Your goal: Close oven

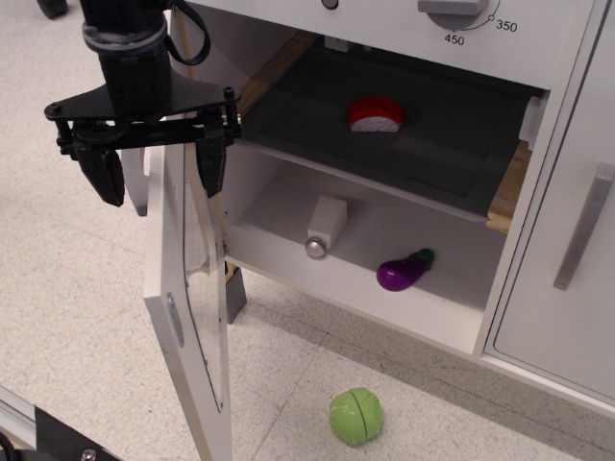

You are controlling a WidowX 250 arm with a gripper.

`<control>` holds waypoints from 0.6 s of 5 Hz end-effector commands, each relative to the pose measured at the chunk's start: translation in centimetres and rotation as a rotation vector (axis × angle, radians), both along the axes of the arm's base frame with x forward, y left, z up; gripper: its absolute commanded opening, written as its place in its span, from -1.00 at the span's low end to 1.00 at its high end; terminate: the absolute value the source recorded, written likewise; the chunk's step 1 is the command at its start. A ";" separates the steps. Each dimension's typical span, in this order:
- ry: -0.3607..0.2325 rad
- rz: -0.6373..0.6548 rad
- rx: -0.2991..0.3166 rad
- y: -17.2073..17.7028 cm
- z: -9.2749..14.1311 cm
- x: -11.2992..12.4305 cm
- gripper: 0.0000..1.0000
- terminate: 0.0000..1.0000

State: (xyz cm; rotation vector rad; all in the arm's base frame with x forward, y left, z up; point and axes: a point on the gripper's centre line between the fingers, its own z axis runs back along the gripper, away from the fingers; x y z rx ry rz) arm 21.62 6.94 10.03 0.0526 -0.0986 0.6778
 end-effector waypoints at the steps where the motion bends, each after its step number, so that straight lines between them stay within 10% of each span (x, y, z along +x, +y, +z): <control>1: 0.000 0.000 0.000 0.0 0.0 0.0 1.00 -1.00; 3: -0.043 -0.081 -0.140 0.8 5.1 -0.3 1.00 -1.00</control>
